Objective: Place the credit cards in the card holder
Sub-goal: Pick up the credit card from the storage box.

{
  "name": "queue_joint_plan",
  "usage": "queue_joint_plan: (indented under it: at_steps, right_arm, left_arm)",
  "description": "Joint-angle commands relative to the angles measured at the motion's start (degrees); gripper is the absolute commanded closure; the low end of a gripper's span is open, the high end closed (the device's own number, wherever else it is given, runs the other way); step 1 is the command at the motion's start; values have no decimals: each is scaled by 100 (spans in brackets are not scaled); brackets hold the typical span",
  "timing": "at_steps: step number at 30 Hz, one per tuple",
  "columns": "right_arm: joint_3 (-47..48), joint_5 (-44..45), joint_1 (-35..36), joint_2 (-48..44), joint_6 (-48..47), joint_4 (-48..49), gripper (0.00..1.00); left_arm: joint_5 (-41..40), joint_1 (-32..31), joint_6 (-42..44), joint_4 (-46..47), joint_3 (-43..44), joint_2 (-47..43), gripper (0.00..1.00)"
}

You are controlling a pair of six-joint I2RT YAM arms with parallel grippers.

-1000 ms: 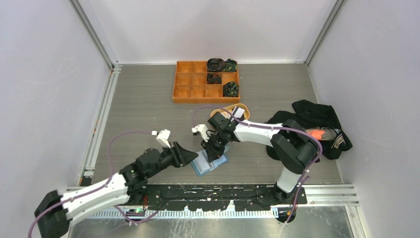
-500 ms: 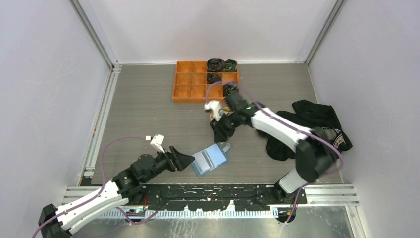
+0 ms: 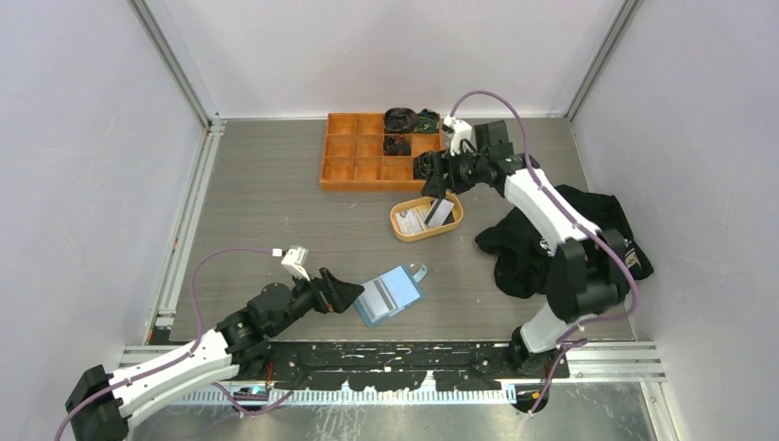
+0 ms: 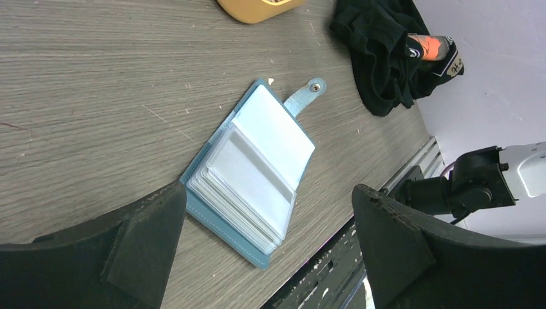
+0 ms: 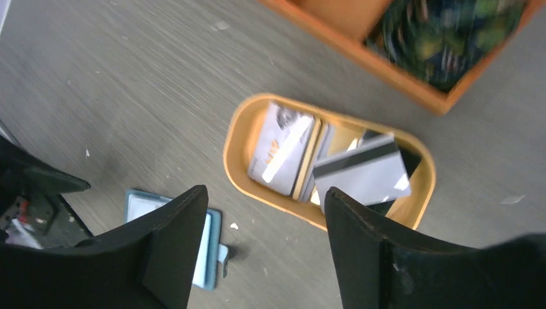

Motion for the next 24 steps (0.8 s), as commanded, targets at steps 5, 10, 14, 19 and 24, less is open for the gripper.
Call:
queue_joint_plan:
  at_steps: [5,10,14,19,24]
  right_arm:
    - [-603,621,-308,560,1974,468,43]
    - [-660,1318,-313,722,2457,766,43]
    - [-643,1657,-318,941,2628,721,46]
    - [-625,1997,-312,1060,2867,696,47]
    - [-625,2211,-312,1197,3087,761,46]
  left_arm:
    - [-313,-16,-11,406,-143,-190,2]
    - [-190,-12,-158,448,-135,-138,3]
    - [-159,-12,-267,469,-144,-91,4]
    - [-125,-12,-357,528,-160,-44,4]
    - [-106,-12,-411,612,-177,47,5]
